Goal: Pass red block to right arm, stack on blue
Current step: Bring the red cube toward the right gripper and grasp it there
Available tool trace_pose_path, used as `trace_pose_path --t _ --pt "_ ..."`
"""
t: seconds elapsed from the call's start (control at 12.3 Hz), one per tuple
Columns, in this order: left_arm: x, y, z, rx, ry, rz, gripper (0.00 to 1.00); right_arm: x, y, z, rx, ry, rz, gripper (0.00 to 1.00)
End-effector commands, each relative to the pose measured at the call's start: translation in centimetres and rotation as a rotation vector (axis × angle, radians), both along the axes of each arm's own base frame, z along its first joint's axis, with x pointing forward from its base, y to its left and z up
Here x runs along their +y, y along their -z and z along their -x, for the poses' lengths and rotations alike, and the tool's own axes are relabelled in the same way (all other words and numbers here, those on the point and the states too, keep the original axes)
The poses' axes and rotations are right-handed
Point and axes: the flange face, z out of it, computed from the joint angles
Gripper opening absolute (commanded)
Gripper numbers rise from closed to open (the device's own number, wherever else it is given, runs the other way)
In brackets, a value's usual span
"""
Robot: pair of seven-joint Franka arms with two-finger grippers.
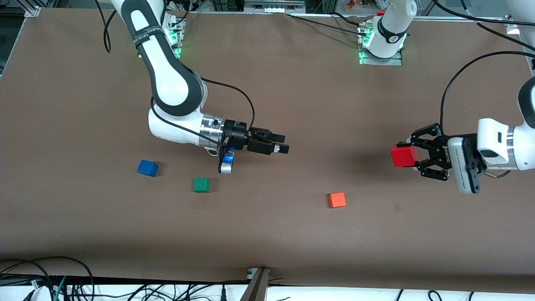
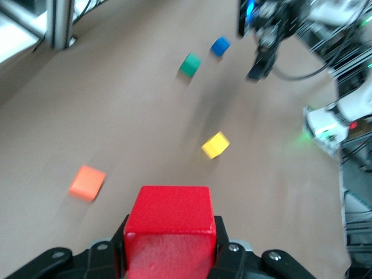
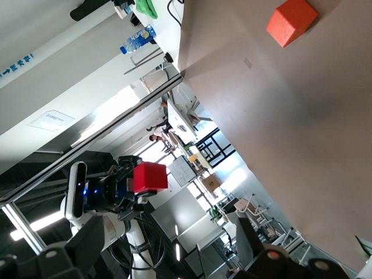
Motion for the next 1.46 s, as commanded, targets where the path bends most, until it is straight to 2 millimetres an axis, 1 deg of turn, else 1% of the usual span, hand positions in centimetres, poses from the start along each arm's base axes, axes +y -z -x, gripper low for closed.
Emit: trace_pose_path --t 0.0,0.08,0.24,0.32,0.49,0.65,0.73,0.81,0.89,0.97,1.14,1.3,1.38 --pt "-1.4 -0.8 -0.4 -0.019 0.018 0.257 0.0 1.5 0.2 0.6 -0.015 0.019 -0.007 1.0" --pt "-2.6 0.0 -0.7 -0.022 0.038 0.35 0.0 1.8 0.2 0.9 -0.013 0.016 -0.012 1.0" --pt "-5.6 1.5 -1.5 -0.008 0.048 0.523 0.0 1.8 0.2 0.8 -0.04 0.016 -0.016 1.0" --pt "-7.2 3.0 -1.7 0.008 0.062 0.567 0.0 2.0 -0.2 0.9 -0.041 0.031 -0.046 1.0" --pt "-10.7 4.5 -1.5 -0.006 0.106 0.677 0.0 2.1 -0.9 0.9 -0.042 0.053 -0.098 1.0" --pt "-13.4 5.6 -1.0 0.026 0.123 0.711 0.0 1.9 -1.6 0.7 -0.043 0.061 -0.114 1.0" --pt "-14.6 6.2 -0.9 0.043 0.125 0.731 0.0 2.2 -1.9 0.8 -0.038 0.064 -0.13 1.0" --pt "-16.6 7.2 -0.7 0.068 0.129 0.765 0.0 3.1 -3.3 1.0 -0.048 0.061 -0.145 1.0" --pt "-18.3 8.6 -0.4 0.096 0.14 0.772 0.0 3.7 -3.7 1.4 -0.047 0.054 -0.15 1.0" --pt "-19.6 9.0 -0.2 0.106 0.146 0.776 0.0 3.5 -4.1 1.3 -0.051 0.067 -0.144 1.0" --pt "-21.6 10.4 -0.1 0.118 0.117 0.779 0.0 3.0 -4.7 1.0 -0.058 0.083 -0.142 1.0" --pt "-22.7 11.1 -0.2 0.118 0.104 0.77 0.0 2.8 -5.1 0.9 -0.041 0.086 -0.143 1.0" --pt "-22.8 11.1 -0.3 0.114 0.092 0.772 0.0 2.7 -5.1 0.8 -0.043 0.086 -0.141 1.0"
